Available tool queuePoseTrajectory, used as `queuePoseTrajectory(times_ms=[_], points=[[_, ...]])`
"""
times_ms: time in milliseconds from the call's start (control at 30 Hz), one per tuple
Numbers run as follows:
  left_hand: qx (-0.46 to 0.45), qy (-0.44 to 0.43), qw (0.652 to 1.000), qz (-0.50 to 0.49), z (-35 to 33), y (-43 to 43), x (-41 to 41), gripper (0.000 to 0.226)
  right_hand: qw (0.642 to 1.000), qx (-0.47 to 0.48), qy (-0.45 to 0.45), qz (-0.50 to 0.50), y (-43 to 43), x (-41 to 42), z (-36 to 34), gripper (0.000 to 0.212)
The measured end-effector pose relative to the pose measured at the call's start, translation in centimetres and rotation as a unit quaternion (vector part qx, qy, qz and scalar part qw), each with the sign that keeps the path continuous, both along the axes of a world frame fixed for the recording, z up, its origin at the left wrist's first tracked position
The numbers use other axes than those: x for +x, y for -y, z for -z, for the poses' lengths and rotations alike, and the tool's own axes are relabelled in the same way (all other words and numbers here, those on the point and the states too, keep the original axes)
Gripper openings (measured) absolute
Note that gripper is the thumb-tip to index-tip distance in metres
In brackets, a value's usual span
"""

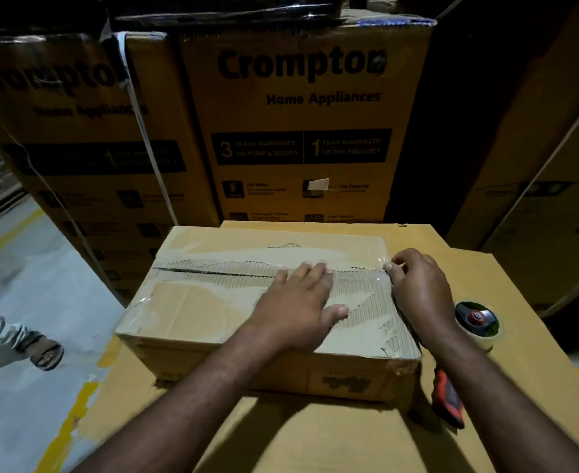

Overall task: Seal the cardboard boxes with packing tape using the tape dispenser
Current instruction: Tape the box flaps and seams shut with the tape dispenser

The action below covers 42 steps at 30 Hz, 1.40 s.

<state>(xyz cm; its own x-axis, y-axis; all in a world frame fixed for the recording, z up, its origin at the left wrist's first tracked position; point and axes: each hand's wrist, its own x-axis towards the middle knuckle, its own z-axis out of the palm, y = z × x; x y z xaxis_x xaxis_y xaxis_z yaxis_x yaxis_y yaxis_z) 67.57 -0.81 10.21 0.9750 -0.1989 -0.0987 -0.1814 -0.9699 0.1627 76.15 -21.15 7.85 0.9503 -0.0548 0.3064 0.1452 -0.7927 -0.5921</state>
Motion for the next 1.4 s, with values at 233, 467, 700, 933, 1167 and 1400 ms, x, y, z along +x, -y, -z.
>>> queuePoseTrajectory(times_ms=[233, 467, 700, 933, 1167, 1400], points=[[-0.023, -0.012, 1.0, -0.019, 0.3, -0.6, -0.2, 0.067, 0.95, -0.28, 0.04, -0.135, -4.8, -4.0, -2.4, 0.02], [-0.17, 0.092, 0.978, -0.083, 0.4, -3.7, -2.0, 0.042, 0.944, -0.193, 0.073, -0.258, -7.0, -4.9, -0.9, 0.018], [-0.112, 0.113, 0.985, -0.07, 0.6, -5.0, -2.9, 0.044, 0.938, -0.223, 0.083, -0.25, -4.5, -4.4, -1.3, 0.017], [-0.083, 0.181, 0.975, -0.096, 0.9, -3.8, -3.5, 0.037, 0.943, -0.214, 0.085, -0.24, -5.2, -5.5, -1.9, 0.018], [-0.071, 0.19, 0.966, -0.16, 0.5, -3.8, -4.1, 0.031, 0.9, -0.288, 0.065, -0.321, -3.9, -5.1, -2.7, 0.012], [-0.057, 0.171, 0.936, -0.302, 0.0, -6.0, -5.0, 0.037, 0.938, -0.305, 0.016, -0.167, 2.1, -2.5, -4.2, 0.016]])
